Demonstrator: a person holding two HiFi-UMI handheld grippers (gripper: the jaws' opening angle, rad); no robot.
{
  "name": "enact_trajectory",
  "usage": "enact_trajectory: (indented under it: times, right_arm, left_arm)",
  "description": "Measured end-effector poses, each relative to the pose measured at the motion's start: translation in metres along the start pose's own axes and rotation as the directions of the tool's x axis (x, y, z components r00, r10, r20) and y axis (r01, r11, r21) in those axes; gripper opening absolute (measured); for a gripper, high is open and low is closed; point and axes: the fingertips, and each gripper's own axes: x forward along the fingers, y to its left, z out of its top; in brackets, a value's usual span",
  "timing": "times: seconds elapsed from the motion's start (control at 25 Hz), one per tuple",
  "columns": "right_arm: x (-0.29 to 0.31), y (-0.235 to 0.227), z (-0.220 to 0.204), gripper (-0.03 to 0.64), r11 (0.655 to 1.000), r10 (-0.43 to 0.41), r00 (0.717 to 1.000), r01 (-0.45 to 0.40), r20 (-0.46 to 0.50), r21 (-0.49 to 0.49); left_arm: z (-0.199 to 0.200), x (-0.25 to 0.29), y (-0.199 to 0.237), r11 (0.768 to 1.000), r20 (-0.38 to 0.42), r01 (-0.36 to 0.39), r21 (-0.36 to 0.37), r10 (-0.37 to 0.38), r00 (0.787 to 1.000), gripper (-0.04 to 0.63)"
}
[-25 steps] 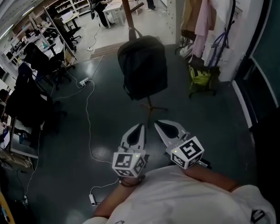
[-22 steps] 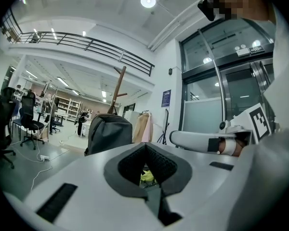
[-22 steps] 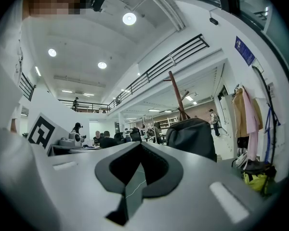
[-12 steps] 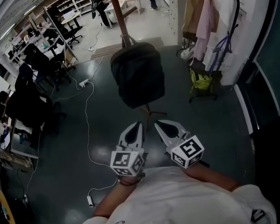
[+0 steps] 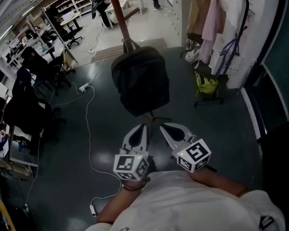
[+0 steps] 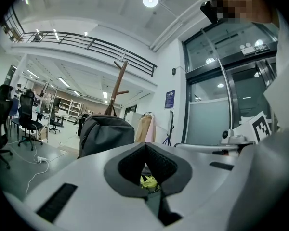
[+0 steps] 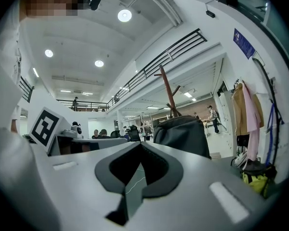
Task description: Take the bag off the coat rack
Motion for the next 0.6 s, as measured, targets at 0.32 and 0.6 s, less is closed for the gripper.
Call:
enact_trajectory:
  times: [0.32, 0.6]
  right_arm:
    - [0.036, -0.02, 0.009, 0.003, 0.999, -0.043, 0.999, 0.044, 0.012, -0.016]
    - [0.085, -0.031, 0.02, 0.003, 0.997, -0.068, 0.998, 0.069, 0.017, -0.028]
  left_arm:
    - [0.014, 0.031, 0.029, 0.999, 0.008, 0.031, 0.013, -0.031, 0.999, 0.006]
    - [0.033, 0.062, 0.068, 0.997, 0.006, 0.07, 0.016, -0.07, 0.998, 0.006]
